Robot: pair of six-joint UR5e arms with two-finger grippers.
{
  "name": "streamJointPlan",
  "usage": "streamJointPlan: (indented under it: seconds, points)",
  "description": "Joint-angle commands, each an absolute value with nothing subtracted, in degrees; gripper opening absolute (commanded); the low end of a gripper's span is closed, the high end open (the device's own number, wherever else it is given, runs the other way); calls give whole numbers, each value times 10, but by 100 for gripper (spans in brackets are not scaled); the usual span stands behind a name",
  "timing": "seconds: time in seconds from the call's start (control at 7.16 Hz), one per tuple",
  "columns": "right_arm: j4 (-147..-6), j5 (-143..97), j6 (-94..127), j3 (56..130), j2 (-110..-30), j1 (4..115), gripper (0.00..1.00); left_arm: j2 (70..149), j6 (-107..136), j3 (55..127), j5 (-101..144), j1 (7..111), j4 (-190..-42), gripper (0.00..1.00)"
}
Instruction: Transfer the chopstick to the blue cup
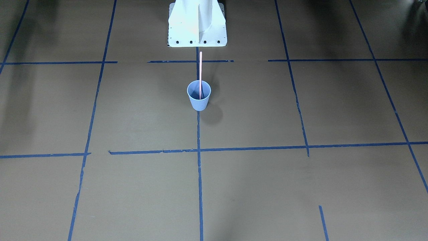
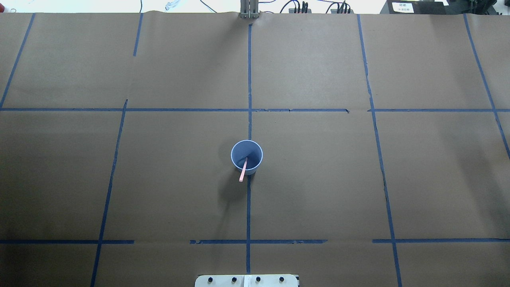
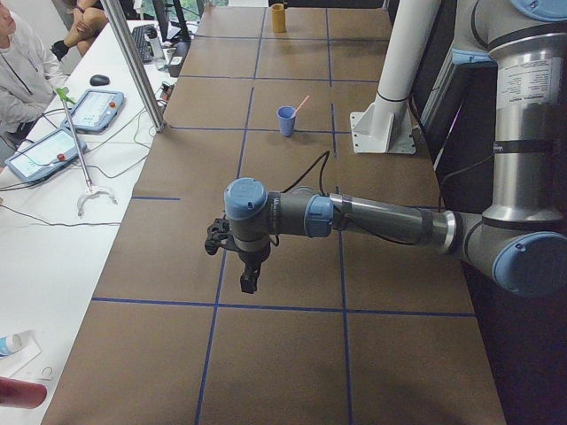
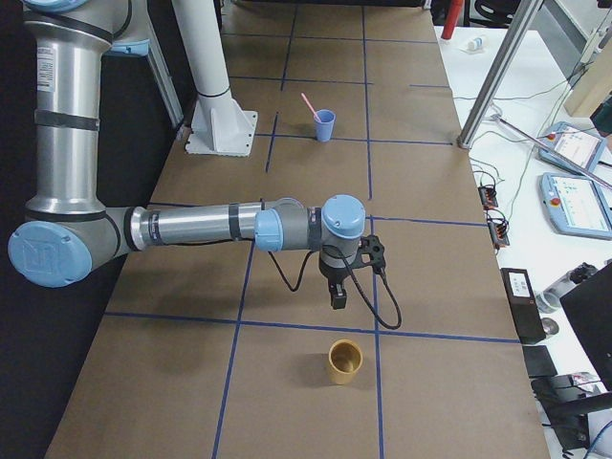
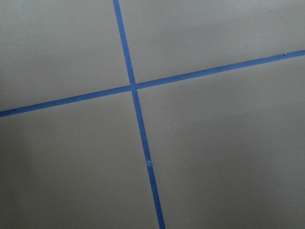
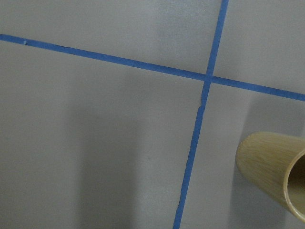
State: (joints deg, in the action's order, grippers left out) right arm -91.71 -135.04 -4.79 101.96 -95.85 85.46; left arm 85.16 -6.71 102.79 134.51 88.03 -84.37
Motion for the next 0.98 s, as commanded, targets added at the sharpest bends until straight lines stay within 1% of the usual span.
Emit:
streamJointPlan:
  seconds: [0.0, 0.42, 0.84]
  points:
    - [-915, -1350, -47, 1015, -955, 854, 100, 849, -65, 1016, 1346, 881, -845, 100]
    - [-918, -1349, -44, 1013, -947, 853, 100, 848, -67, 1008, 1343, 883, -840, 100]
    - [-915, -1350, -47, 994, -939, 855, 100, 857, -66, 1016, 1340, 883, -842, 100]
